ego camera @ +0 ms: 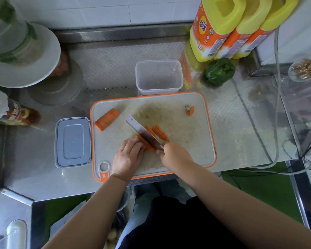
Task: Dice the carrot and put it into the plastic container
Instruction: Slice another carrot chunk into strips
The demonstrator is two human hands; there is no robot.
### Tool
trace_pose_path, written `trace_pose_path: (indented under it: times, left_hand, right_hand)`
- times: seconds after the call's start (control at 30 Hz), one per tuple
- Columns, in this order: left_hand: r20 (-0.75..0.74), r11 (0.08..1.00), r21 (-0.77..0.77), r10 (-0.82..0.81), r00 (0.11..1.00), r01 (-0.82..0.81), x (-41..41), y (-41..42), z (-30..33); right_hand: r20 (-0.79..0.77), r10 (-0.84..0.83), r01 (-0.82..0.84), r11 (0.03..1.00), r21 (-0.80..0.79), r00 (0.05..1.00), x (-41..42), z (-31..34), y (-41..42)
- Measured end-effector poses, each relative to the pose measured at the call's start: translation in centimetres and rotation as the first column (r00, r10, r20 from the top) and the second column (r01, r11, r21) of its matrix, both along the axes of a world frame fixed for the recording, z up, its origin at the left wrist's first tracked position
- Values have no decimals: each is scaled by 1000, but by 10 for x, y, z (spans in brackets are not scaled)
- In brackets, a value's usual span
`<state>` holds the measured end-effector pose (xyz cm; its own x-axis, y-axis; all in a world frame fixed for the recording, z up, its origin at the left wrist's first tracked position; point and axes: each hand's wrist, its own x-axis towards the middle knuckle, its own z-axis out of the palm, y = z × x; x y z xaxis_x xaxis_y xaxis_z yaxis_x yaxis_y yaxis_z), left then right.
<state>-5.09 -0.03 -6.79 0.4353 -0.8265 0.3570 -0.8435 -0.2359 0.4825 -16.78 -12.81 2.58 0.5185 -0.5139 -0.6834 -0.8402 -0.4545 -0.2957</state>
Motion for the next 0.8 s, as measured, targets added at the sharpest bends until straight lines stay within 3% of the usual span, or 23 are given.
trace_pose_path:
  times: [0.4,0.8]
  left_hand:
    - [-17,1000,-8,-1,1000,1,-2,-1,0]
    - [-58,1000,13,1,998,0,-1,-1,0]
  right_hand:
    - [99,89,-71,982,-173,991,-17,4,21]
    - [-83,84,-91,993,-80,993,5,14,14]
